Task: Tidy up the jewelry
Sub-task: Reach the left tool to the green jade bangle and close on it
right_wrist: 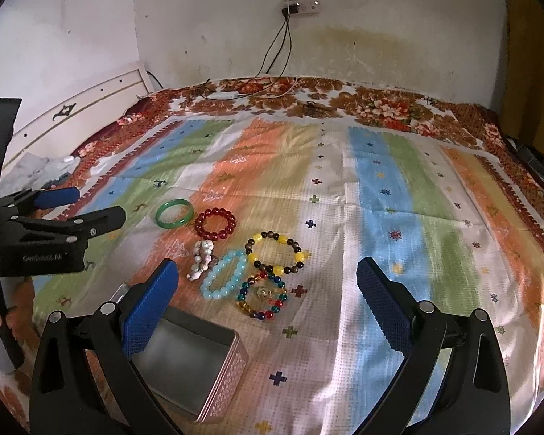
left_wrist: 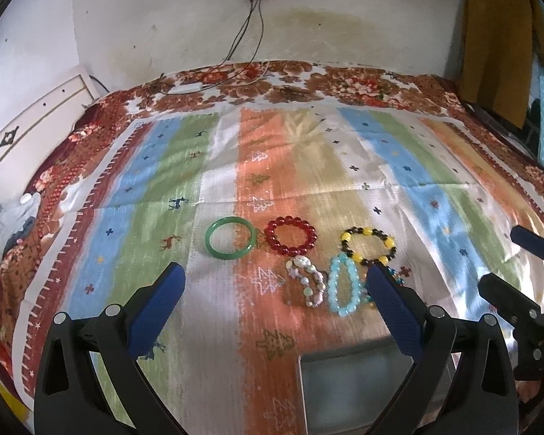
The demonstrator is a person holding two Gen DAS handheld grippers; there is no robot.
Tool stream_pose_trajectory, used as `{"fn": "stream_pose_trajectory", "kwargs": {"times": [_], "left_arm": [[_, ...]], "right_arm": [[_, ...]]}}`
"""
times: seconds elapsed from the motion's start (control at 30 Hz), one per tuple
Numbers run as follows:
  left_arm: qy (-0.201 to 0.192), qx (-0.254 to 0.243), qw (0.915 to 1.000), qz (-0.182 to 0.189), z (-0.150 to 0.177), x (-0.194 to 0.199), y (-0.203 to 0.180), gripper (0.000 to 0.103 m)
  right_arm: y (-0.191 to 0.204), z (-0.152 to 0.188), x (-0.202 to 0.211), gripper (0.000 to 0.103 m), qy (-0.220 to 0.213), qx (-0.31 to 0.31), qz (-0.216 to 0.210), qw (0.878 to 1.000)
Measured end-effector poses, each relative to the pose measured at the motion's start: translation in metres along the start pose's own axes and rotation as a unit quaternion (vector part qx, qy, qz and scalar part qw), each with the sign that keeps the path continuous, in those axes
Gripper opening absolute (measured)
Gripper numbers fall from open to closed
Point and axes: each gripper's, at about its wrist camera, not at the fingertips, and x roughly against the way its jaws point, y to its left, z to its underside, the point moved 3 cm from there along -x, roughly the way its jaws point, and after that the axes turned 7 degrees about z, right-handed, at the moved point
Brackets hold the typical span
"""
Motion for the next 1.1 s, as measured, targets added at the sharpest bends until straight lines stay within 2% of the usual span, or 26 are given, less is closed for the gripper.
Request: {"fn": "stream_pose_trajectory", "kwargs": {"times": [0.3,0.73,0.87,1.1], "left_arm": [[0.007,0.016,0.9998,-0.011,-0.017,-0.019,0.018,0.098],[0.032,0.038,0.9986,-0.018,-0.029,-0.049,0.04,0.098],[0.052,0.054,0.997,-0.019,-0.03,-0.066,0.051,0.098],[0.085,0.062,0.9939,-0.032,-0.03,-0.091,0.066,0.098]], "right_arm": [[-0.008,-0.009,-0.024,0.099,0.031,-0.014,-0.01,0.999],[-0.01,-0.018,-0.052,0.099,0.058,-0.008,0.007,0.998],[-0.01,-0.021,-0.061,0.099,0.065,0.003,0.017,0.998],[-0.018,-0.025,-0.085,0.099,0.099,-0.017,0.014,0.995]]}}
